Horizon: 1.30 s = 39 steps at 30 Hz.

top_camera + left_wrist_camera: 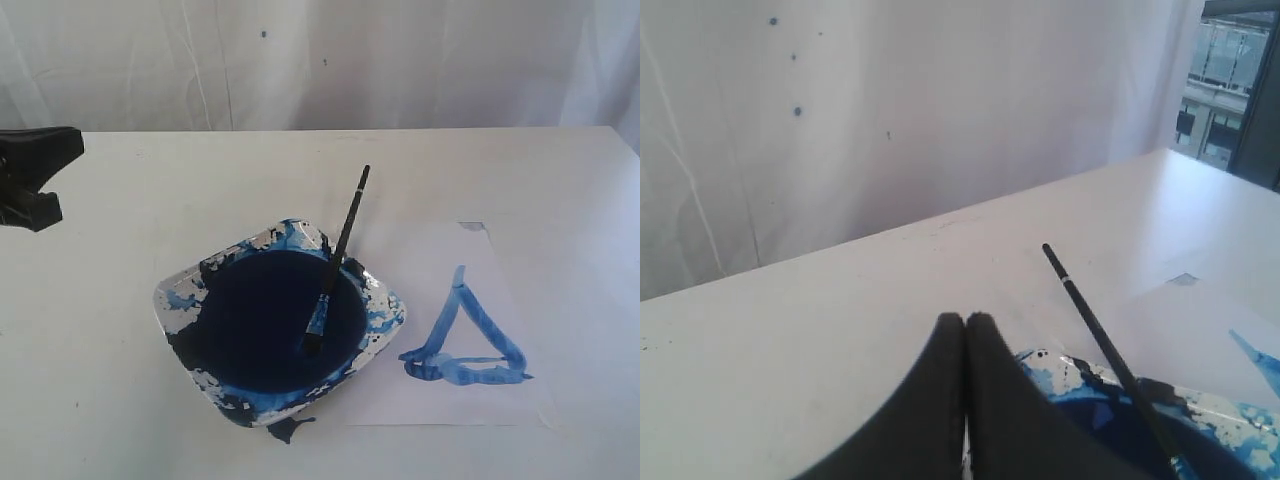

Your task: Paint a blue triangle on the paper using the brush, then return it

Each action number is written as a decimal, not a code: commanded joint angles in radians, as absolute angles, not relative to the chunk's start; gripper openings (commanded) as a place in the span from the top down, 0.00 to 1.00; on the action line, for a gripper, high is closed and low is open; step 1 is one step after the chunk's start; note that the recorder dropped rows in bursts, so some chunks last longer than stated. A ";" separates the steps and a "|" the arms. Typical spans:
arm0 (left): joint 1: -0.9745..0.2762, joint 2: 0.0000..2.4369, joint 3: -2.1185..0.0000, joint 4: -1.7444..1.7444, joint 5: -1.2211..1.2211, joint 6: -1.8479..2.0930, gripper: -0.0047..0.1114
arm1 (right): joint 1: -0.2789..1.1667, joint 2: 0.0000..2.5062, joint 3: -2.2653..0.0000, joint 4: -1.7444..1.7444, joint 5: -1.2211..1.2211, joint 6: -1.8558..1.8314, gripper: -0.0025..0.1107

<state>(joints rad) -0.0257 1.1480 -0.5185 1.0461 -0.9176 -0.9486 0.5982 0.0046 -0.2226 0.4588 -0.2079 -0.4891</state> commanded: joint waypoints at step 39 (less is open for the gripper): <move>-0.023 0.290 -0.334 1.233 -0.372 -1.285 0.96 | 0.598 0.000 -0.219 0.455 -0.204 -0.501 0.98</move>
